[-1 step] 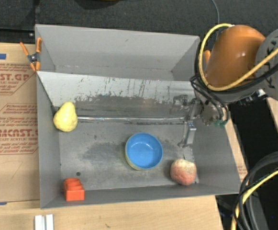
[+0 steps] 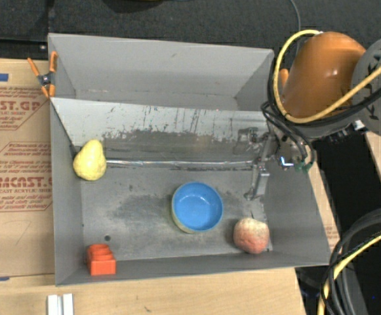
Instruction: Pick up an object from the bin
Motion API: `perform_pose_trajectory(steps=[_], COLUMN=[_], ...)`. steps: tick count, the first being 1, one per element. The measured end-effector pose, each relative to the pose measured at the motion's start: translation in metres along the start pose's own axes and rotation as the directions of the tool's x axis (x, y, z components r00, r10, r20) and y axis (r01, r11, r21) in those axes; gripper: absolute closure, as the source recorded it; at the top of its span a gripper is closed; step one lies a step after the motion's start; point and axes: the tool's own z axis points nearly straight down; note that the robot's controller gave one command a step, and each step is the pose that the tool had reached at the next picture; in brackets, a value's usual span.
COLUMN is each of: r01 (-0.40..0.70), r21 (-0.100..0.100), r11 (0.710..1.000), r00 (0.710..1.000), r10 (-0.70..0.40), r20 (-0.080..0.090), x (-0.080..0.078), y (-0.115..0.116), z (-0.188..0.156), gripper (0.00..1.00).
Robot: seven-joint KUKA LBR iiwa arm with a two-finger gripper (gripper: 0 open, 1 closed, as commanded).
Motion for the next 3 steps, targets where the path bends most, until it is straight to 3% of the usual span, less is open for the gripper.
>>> perform_pose_trajectory(steps=[1,2,3], r01=[0.097,0.269,0.185], r21=[-0.001,0.002,-0.002], r11=[0.995,0.963,0.983], r00=[0.995,0.963,0.983], r10=[-0.097,-0.269,-0.185], r20=[-0.001,0.009,-0.001], x=[-0.009,-0.006,0.002], y=[0.052,0.068,0.063], z=[0.132,0.066,0.128], gripper=[0.0,0.0,0.0])
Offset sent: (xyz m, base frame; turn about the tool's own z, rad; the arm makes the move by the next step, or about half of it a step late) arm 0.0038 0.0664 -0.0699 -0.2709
